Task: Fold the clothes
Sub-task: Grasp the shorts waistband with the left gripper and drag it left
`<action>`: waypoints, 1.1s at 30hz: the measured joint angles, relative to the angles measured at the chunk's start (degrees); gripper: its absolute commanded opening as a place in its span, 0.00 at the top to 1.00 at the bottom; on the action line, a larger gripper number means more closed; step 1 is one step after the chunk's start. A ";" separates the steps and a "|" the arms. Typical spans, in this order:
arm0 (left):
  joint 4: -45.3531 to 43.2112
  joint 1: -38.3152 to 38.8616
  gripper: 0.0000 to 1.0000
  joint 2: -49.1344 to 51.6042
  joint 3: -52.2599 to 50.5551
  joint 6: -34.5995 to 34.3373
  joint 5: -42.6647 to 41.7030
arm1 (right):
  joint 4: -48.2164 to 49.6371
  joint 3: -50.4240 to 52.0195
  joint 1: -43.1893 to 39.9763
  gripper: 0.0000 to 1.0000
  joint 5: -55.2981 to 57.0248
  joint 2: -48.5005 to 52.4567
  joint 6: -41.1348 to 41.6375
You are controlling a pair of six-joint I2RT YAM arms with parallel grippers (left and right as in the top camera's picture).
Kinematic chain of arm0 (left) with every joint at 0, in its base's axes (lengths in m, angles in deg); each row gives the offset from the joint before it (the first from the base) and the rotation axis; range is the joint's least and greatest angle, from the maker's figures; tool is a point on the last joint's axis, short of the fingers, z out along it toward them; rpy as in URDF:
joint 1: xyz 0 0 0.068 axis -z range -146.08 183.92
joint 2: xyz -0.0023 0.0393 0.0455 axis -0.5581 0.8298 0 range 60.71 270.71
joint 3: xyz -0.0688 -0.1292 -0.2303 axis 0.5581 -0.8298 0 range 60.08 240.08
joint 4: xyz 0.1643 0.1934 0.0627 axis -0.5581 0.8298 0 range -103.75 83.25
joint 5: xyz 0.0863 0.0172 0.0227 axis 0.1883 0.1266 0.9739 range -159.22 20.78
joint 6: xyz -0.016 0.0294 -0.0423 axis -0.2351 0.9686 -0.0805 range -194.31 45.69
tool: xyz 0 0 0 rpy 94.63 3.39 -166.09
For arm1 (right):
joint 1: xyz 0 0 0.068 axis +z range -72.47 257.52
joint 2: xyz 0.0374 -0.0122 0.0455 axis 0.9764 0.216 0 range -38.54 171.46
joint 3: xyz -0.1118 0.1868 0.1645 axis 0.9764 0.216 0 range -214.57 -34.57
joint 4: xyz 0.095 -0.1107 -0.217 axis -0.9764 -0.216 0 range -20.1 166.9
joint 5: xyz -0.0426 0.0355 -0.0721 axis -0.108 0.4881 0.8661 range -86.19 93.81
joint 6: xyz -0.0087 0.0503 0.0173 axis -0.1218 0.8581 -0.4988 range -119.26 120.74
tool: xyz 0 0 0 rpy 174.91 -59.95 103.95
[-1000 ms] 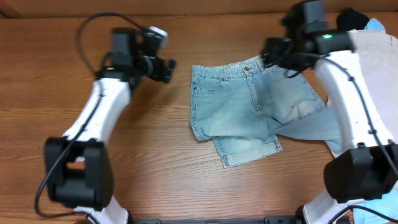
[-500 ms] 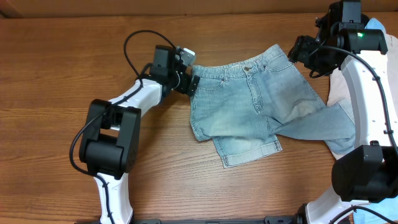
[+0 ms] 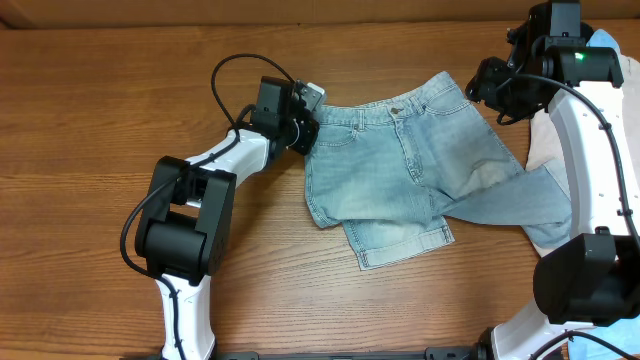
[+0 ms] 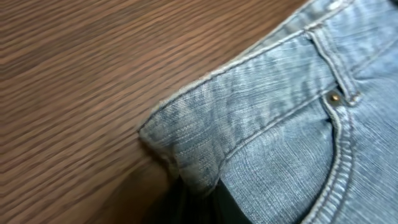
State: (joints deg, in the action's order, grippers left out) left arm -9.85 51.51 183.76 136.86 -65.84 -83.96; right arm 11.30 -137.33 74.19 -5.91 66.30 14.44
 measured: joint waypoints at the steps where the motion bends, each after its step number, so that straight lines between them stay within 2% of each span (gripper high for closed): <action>1: 0.44 -0.04 0.95 0.02 0.37 -0.46 1.42 | -0.13 0.00 0.00 0.46 0.00 0.00 -0.02; 6: 4.87 -1.33 0.96 0.66 4.79 -2.36 8.00 | -1.29 0.00 0.15 0.46 -0.17 0.00 -0.04; 9: 12.90 -4.37 0.96 0.96 10.62 -3.43 13.90 | -1.36 0.00 0.83 0.46 -0.15 0.00 -0.02; 13: 28.44 -11.43 0.83 1.11 20.94 -4.37 20.04 | 0.42 0.04 2.95 0.46 -0.20 0.00 -0.07; 15: 36.06 -15.50 0.73 1.11 25.49 -4.92 21.77 | 1.68 0.26 4.52 0.46 -0.35 0.00 -0.02; 17: 41.22 -18.32 0.65 1.11 28.50 -5.86 22.77 | 2.25 0.72 5.97 0.46 -0.50 0.00 0.00; 21: 50.53 -22.64 0.36 1.11 31.91 -7.93 22.69 | 2.99 1.97 10.75 0.46 -1.97 0.13 -0.04; 24: 54.23 -22.82 0.26 1.11 32.24 -8.81 20.72 | 3.78 2.71 15.45 0.46 -3.08 1.09 -0.04; 26: 55.23 -22.34 0.21 1.11 32.24 -9.01 19.54 | 4.11 3.32 18.60 0.46 -3.30 2.51 0.02; 29: 55.47 -21.66 0.20 1.11 32.26 -9.46 16.70 | 4.26 3.93 23.30 0.46 -3.23 7.28 1.25; 33: 55.49 -20.94 0.20 1.11 32.26 -9.64 13.42 | 3.74 4.39 24.30 0.46 -2.95 12.35 1.73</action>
State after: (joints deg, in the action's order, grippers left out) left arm 45.65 30.57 184.87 169.12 -75.48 -70.54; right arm 15.04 -132.94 98.50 -8.86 78.65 16.16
